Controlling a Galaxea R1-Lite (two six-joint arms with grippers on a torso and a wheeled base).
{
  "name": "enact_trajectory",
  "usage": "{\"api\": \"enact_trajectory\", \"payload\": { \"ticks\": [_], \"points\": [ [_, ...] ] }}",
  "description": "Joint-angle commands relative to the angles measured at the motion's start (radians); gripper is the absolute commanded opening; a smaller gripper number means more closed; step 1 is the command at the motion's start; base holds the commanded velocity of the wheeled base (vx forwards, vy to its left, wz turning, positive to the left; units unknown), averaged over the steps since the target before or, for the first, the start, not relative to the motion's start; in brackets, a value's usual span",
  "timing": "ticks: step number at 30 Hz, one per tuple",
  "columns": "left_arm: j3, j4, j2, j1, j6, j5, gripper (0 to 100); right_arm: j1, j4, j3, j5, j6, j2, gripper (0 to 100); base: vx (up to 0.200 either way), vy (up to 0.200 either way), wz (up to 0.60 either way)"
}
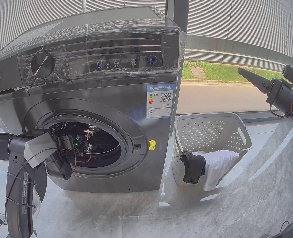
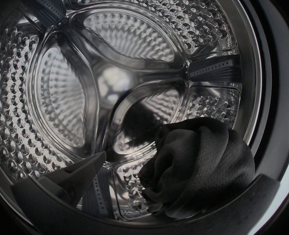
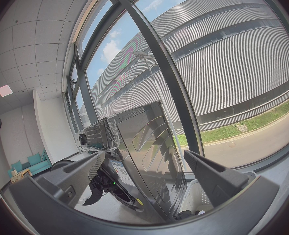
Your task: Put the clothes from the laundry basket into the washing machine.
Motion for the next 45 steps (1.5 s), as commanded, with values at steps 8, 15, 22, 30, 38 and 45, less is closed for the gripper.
{"api": "enact_trajectory", "payload": {
  "ticks": [8, 15, 22, 30, 38, 45],
  "points": [
    [-0.048, -0.028, -0.021, -0.074, -0.332, 0.17, 100, 0.0, -0.001, -0.002, 0.0, 0.001, 0.005, 100, 0.0, 0.0, 0.0],
    [0.044, -0.048, -0.026, -0.04, 0.01, -0.094, 100, -0.001, -0.001, -0.002, 0.0, 0.003, -0.003, 100, 0.0, 0.0, 0.0],
    [0.206, -0.037, -0.092, -0.051, 0.007, -0.177, 100, -0.001, -0.001, -0.005, 0.0, 0.003, -0.006, 100, 0.0, 0.0, 0.0],
    [0.369, -0.046, -0.179, -0.04, -0.172, -0.212, 100, -0.001, -0.001, -0.006, 0.0, 0.004, -0.006, 100, 0.0, 0.0, 0.0],
    [0.377, -0.04, -0.251, -0.039, -0.372, -0.18, 100, -0.001, -0.001, -0.008, 0.002, 0.004, -0.006, 100, 0.0, 0.0, 0.0],
    [0.32, -0.046, -0.242, -0.091, -0.669, 0.084, 100, 0.0, -0.001, -0.008, 0.002, 0.004, -0.006, 100, 0.0, 0.0, 0.0]
  ]
}}
